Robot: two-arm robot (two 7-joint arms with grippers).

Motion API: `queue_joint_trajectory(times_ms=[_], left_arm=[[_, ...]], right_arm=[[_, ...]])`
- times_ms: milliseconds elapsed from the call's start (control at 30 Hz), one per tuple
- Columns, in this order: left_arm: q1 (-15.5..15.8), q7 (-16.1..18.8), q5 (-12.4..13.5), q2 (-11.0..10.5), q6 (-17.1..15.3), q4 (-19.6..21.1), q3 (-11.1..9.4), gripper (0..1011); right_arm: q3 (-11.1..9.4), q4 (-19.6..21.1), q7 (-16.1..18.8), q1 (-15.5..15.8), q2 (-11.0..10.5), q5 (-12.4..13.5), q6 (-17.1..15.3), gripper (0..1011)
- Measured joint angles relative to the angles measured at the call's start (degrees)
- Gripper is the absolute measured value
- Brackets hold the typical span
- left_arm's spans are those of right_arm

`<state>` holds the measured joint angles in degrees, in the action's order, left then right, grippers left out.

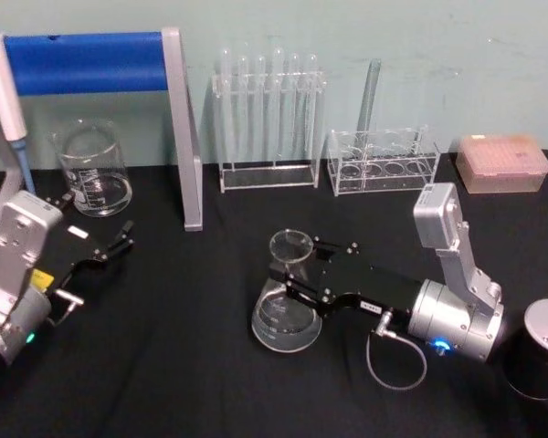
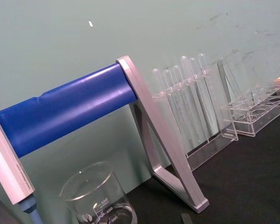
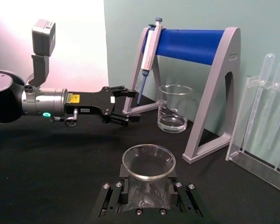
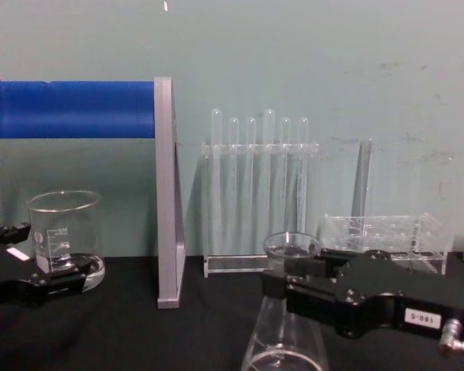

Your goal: Grasp the erlenmeyer flask with one hand, shake it three times, then place it back.

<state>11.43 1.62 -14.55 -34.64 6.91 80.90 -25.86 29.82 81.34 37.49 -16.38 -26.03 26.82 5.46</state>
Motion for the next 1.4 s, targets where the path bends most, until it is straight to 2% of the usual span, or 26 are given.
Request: queue_joint_trajectory(times_ms=[767, 1400], left_arm=[[0.0, 0.0, 0.0, 0.0, 0.0, 0.0, 0.0, 1001], [0.0, 0.0, 0.0, 0.0, 0.0, 0.0, 0.0, 1001]], right_arm=[[1.2, -1.0, 0.2, -0.6, 0.1, -1.2, 0.4, 453], [1.3, -1.5, 0.3, -0.5, 0.4, -0.9, 0.3, 456]])
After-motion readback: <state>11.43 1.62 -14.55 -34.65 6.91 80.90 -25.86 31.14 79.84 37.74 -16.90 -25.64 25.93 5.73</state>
